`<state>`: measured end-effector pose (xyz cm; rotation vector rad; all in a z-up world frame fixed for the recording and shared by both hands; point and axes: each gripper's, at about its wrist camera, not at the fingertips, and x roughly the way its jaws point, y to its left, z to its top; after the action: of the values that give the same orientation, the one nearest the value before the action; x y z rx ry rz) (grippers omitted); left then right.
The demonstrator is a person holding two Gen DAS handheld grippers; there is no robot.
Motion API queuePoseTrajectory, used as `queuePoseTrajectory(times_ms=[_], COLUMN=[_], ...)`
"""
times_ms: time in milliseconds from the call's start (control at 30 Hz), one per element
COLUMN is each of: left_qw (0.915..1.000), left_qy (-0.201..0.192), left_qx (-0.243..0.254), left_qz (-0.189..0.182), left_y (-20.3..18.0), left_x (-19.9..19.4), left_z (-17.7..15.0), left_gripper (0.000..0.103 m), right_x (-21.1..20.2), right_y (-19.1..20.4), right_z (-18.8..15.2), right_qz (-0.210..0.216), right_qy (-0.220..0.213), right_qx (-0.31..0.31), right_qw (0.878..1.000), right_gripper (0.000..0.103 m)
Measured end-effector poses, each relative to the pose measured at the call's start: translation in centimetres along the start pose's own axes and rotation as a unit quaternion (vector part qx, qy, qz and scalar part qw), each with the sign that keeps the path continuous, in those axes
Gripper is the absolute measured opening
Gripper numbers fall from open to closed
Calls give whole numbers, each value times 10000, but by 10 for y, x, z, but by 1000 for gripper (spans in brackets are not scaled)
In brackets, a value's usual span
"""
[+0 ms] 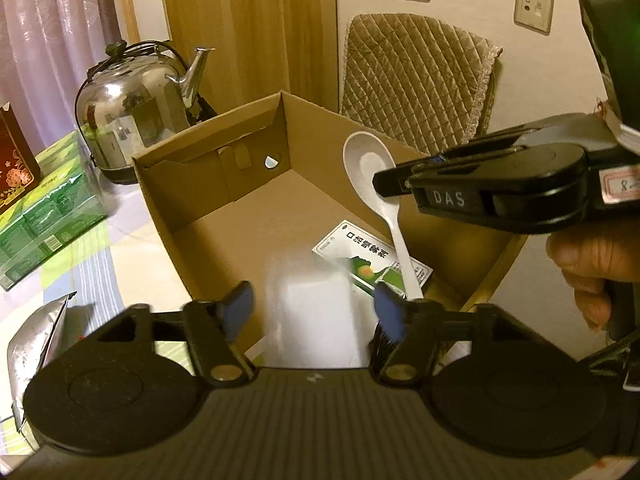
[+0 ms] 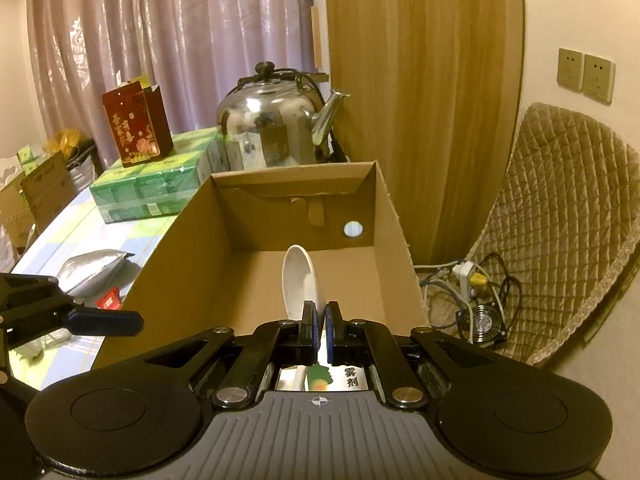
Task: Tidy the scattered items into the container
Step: 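Open both grippers to drop the plastic box and spoon into the cardboard box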
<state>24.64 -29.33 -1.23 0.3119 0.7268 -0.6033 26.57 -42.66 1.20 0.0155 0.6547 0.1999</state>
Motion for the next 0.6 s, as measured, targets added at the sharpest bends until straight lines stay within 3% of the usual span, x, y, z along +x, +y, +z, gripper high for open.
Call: queuePoseTrajectory(times_ms=[600], left_qw=[9987], left_qy=[-346], left_qx=[-327], left_qz=[208], left_y=[19], left_x=[-42], left_z=[-9], left_gripper=[65], right_x=[9], right_y=[5], right_z=[-12], right_qz=[76], right_qy=[324], right_qx=[-2], right_qw=[9994], right_gripper=[1])
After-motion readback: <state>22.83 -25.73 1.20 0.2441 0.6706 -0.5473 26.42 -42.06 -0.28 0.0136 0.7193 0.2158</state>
